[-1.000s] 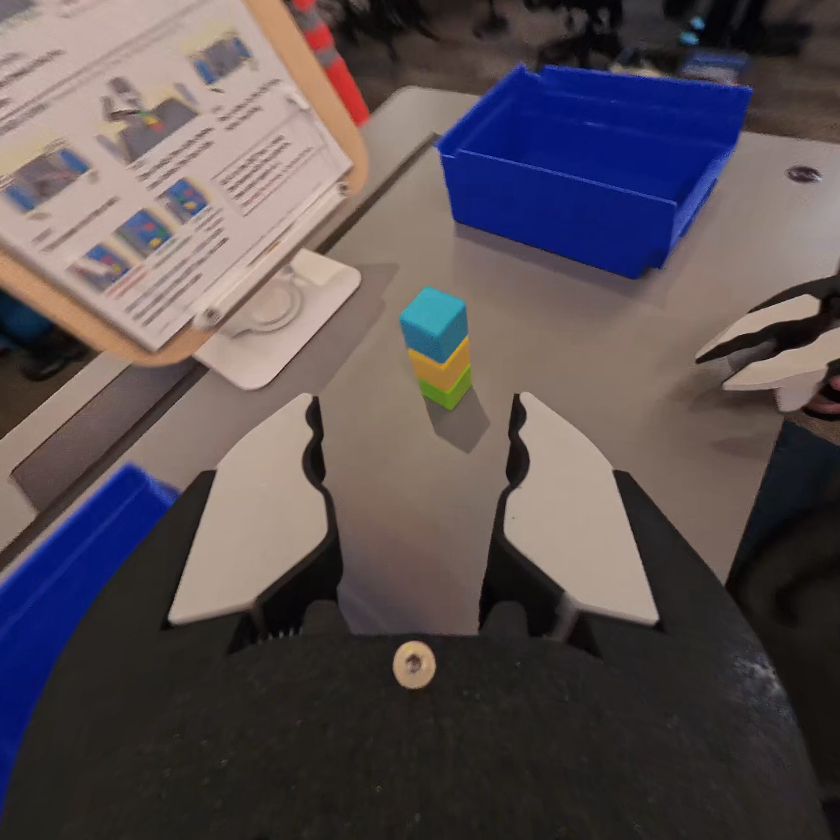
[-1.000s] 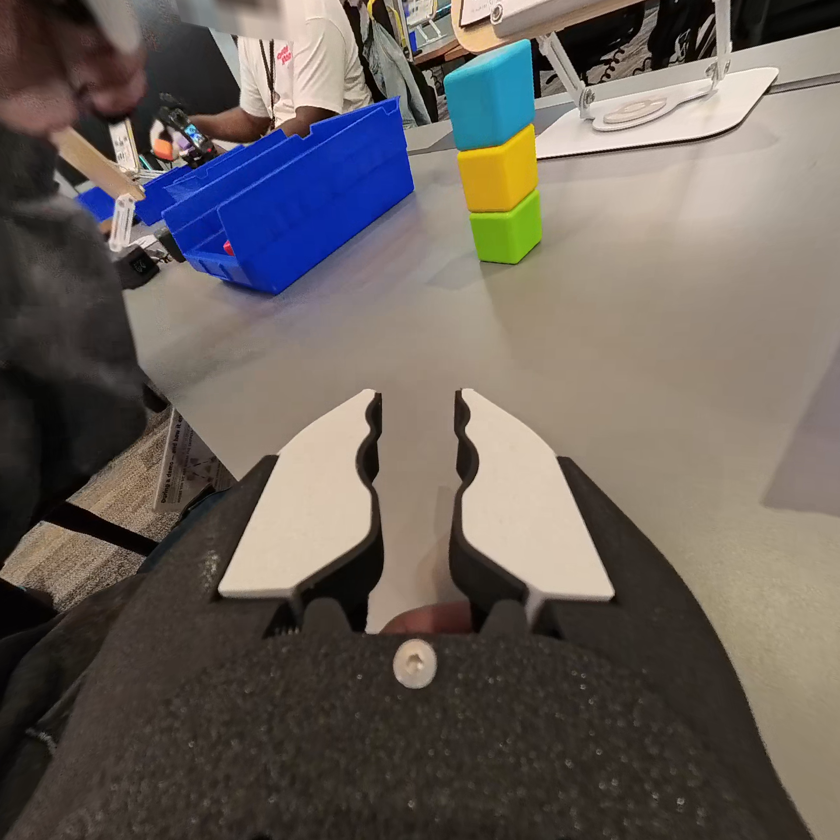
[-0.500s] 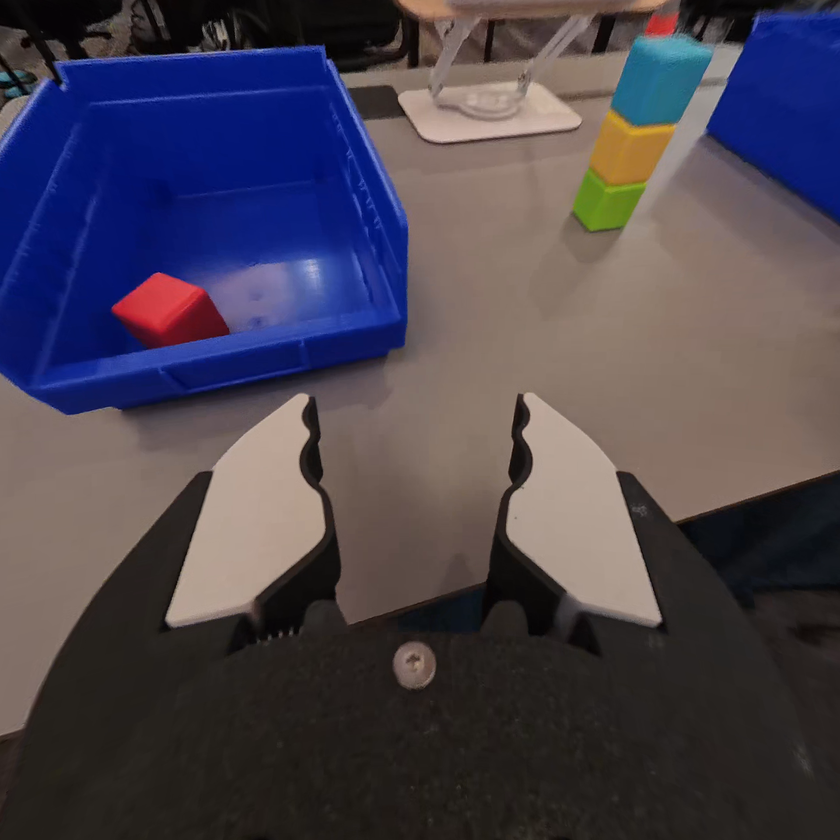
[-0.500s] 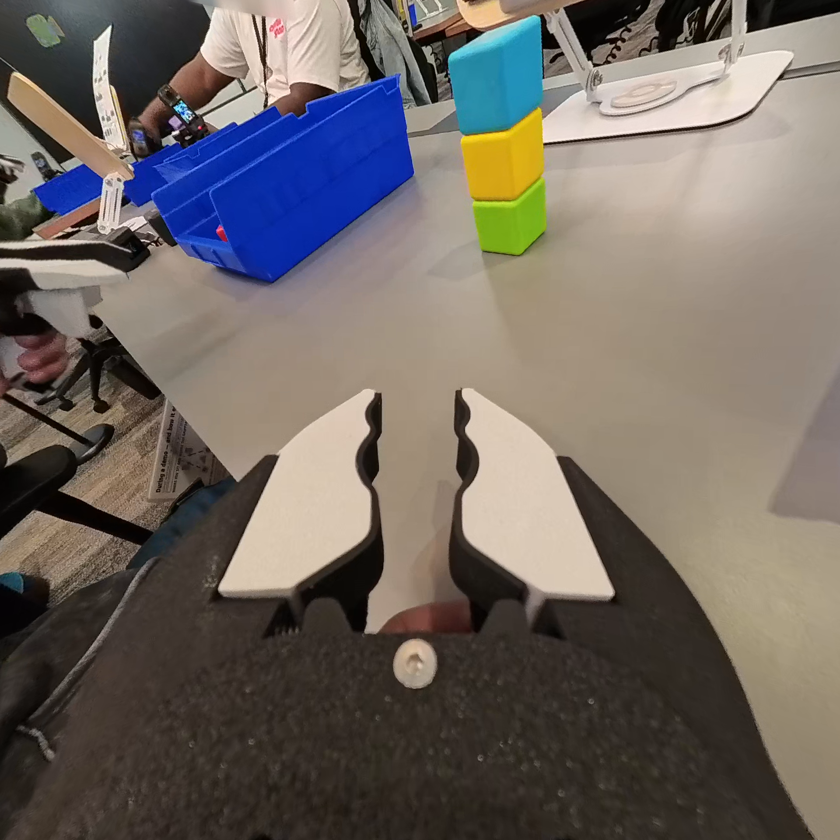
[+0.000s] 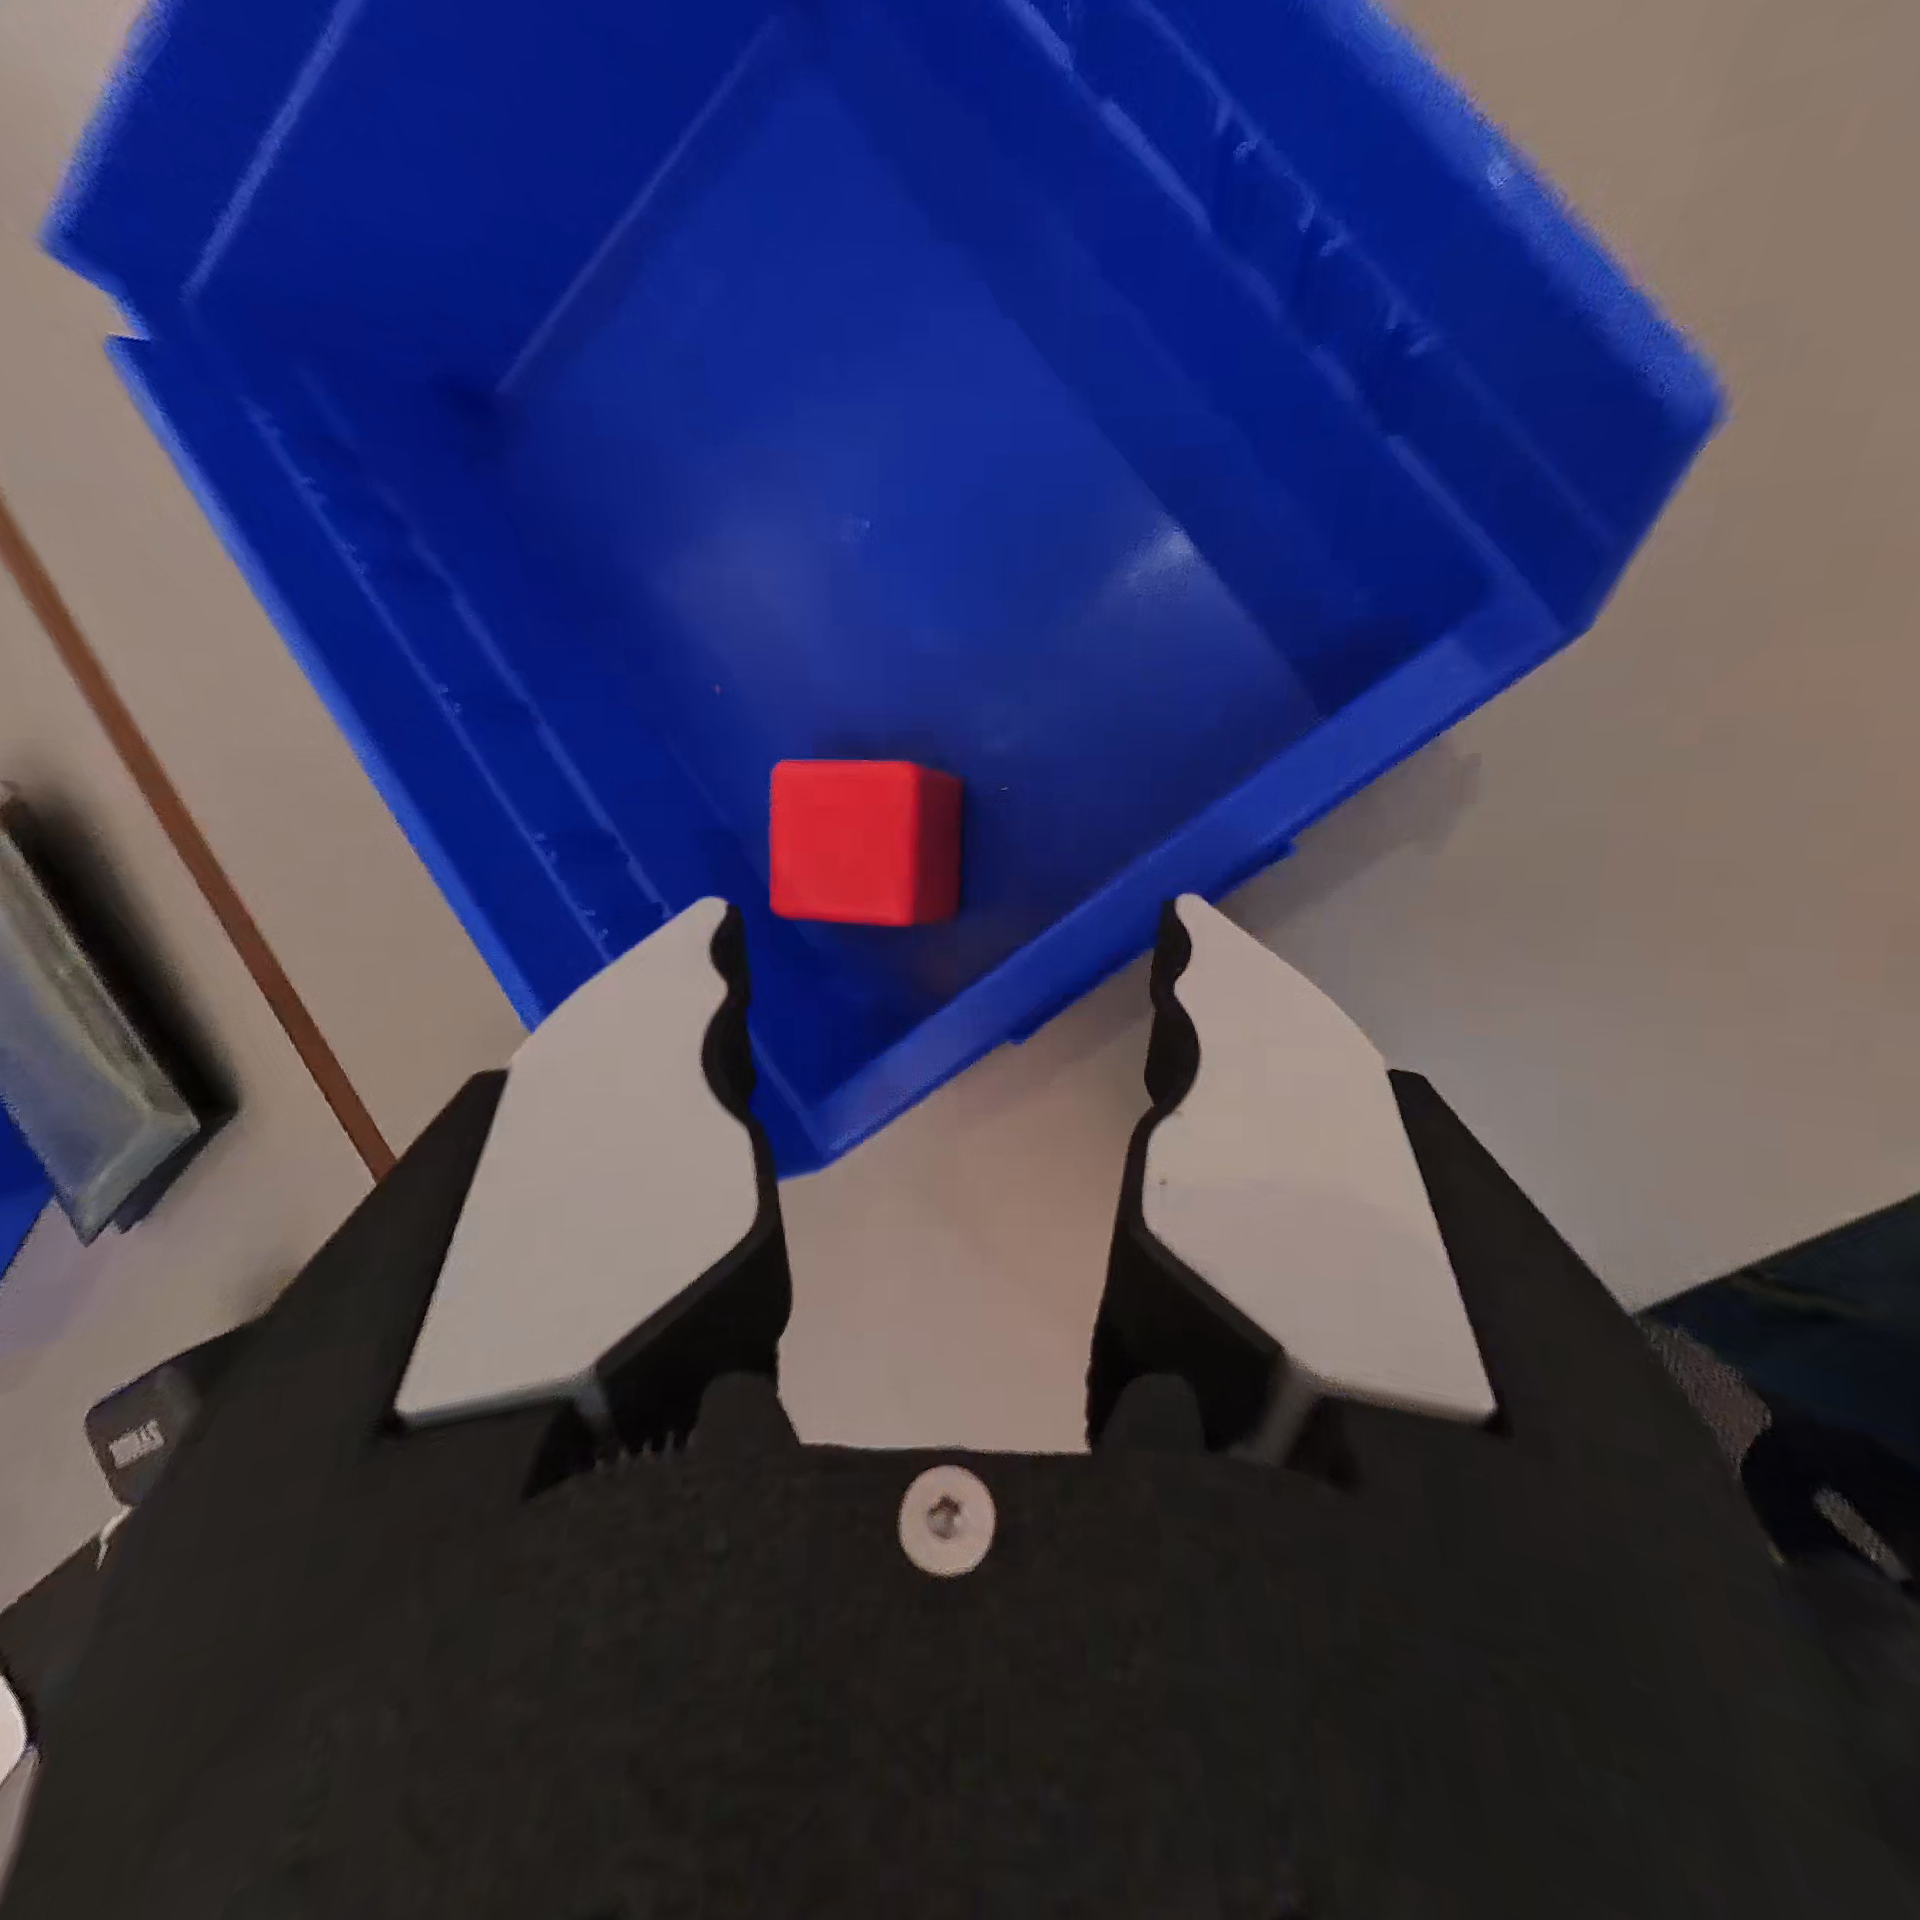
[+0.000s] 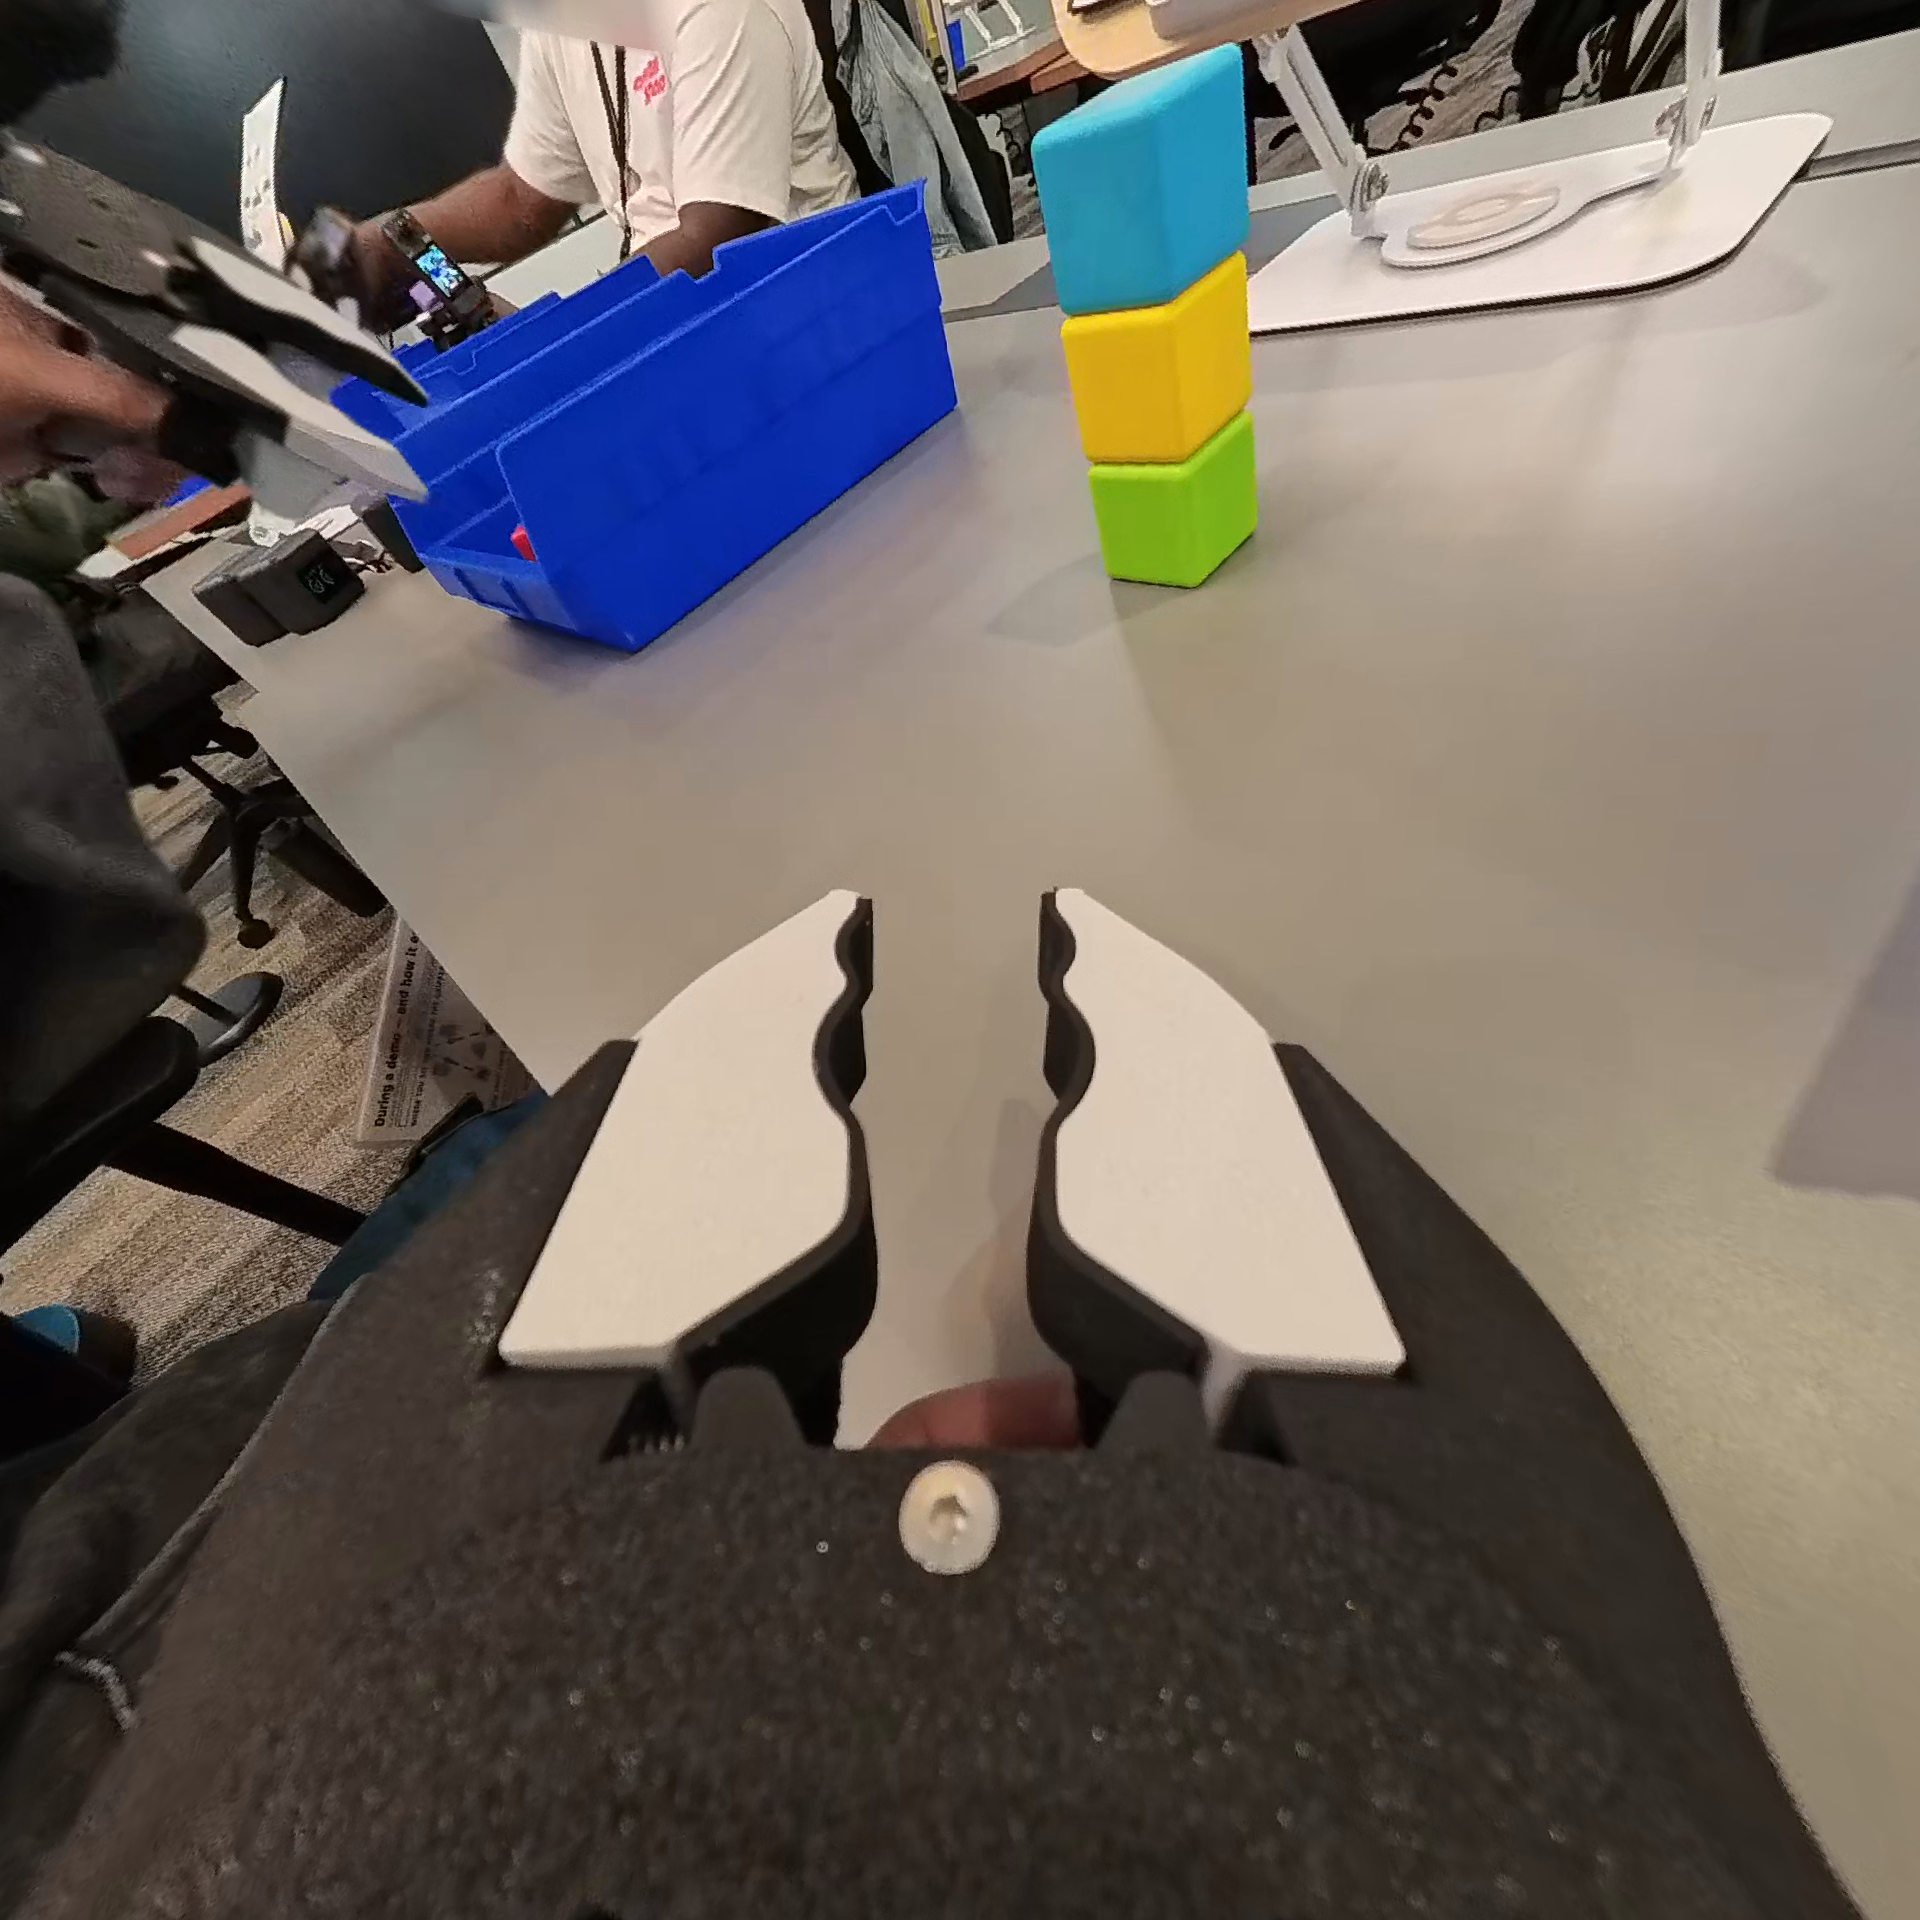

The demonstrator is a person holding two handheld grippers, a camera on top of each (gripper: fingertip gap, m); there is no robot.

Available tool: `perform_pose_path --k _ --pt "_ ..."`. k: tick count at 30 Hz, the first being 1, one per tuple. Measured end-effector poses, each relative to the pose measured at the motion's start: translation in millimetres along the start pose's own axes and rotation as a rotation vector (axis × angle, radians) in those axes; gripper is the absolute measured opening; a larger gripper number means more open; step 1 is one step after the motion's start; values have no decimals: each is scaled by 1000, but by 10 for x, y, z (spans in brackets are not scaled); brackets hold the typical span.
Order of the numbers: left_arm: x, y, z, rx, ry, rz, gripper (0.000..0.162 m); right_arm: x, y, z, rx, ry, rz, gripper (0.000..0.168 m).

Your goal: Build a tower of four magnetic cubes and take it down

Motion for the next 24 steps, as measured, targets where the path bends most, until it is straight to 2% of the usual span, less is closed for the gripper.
perform_pose_path --k 7,8,9,19,21,22,24 --pt "5 178 581 147 124 48 76 -2 -1 -4 -5 -4 4 30" --pt "23 187 625 173 154 59 67 -3 -2 -4 -5 -4 5 30" --pt "34 191 663 196 178 67 66 -2 -4 -3 -5 -4 7 30" --pt "72 65 941 268 313 134 75 0 -3 1 -10 1 11 30" --pt "76 35 961 313 347 94 66 1 -2 2 -13 1 11 30" --pt "82 18 952 341 361 86 50 1 -2 2 -13 1 11 30" --pt "93 3 936 352 373 108 50 1 1 0 -15 0 10 30"
Point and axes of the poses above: each gripper's, where its closed fingertips meet, z out along the fingers, x out of its underside, y = z × x across the jaws, the point moved 5 cm from there along -z, back along the fingers, and after that the axes turned 13 degrees about -x, right-handed, at the moved point
